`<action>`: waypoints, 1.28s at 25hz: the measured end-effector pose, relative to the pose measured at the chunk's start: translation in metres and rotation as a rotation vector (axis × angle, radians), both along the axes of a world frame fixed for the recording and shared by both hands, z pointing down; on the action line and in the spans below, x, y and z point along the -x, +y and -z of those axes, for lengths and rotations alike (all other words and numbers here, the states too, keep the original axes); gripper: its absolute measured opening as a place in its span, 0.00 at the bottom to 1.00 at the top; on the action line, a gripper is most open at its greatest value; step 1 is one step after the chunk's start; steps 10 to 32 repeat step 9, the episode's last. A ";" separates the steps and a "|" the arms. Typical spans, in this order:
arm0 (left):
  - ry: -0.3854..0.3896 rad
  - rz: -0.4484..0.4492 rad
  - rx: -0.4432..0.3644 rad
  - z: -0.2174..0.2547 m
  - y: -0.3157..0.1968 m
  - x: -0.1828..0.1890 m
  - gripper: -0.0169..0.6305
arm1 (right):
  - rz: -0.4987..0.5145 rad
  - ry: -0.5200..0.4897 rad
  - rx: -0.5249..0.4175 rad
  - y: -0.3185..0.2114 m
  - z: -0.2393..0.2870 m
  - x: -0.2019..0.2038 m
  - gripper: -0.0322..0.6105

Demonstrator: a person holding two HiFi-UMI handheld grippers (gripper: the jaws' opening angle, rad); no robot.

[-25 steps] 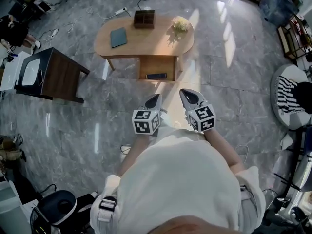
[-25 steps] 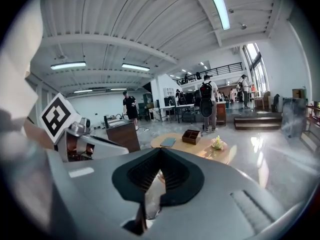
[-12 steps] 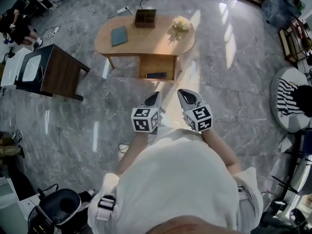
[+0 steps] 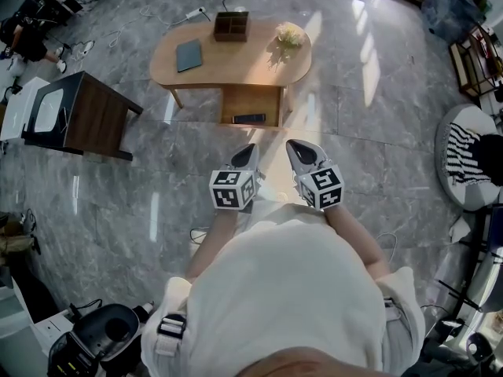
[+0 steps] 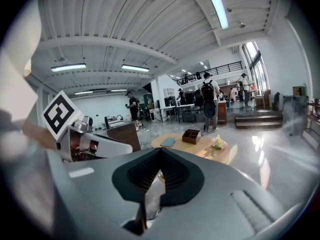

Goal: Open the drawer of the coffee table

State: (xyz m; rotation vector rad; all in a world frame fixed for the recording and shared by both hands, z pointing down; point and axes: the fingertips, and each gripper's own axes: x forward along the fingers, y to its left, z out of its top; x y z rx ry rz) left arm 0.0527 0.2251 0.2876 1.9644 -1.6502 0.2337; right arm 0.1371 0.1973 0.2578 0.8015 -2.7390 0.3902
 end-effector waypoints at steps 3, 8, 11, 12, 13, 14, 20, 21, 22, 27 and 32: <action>0.001 0.005 -0.002 0.002 -0.003 0.002 0.03 | -0.001 -0.001 0.004 -0.003 -0.001 0.001 0.05; -0.005 0.003 0.000 0.003 -0.012 0.005 0.03 | -0.013 -0.008 -0.003 -0.013 0.000 0.003 0.05; -0.006 0.003 0.001 0.002 -0.013 0.006 0.03 | -0.015 -0.011 -0.005 -0.016 0.000 0.003 0.05; -0.006 0.003 0.001 0.002 -0.013 0.006 0.03 | -0.015 -0.011 -0.005 -0.016 0.000 0.003 0.05; -0.006 0.003 0.001 0.002 -0.013 0.006 0.03 | -0.015 -0.011 -0.005 -0.016 0.000 0.003 0.05; -0.006 0.003 0.001 0.002 -0.013 0.006 0.03 | -0.015 -0.011 -0.005 -0.016 0.000 0.003 0.05; -0.006 0.003 0.001 0.002 -0.013 0.006 0.03 | -0.015 -0.011 -0.005 -0.016 0.000 0.003 0.05; -0.006 0.003 0.001 0.002 -0.013 0.006 0.03 | -0.015 -0.011 -0.005 -0.016 0.000 0.003 0.05; -0.006 0.003 0.001 0.002 -0.013 0.006 0.03 | -0.015 -0.011 -0.005 -0.016 0.000 0.003 0.05; -0.006 0.003 0.001 0.002 -0.013 0.006 0.03 | -0.015 -0.011 -0.005 -0.016 0.000 0.003 0.05; -0.006 0.003 0.001 0.002 -0.013 0.006 0.03 | -0.015 -0.011 -0.005 -0.016 0.000 0.003 0.05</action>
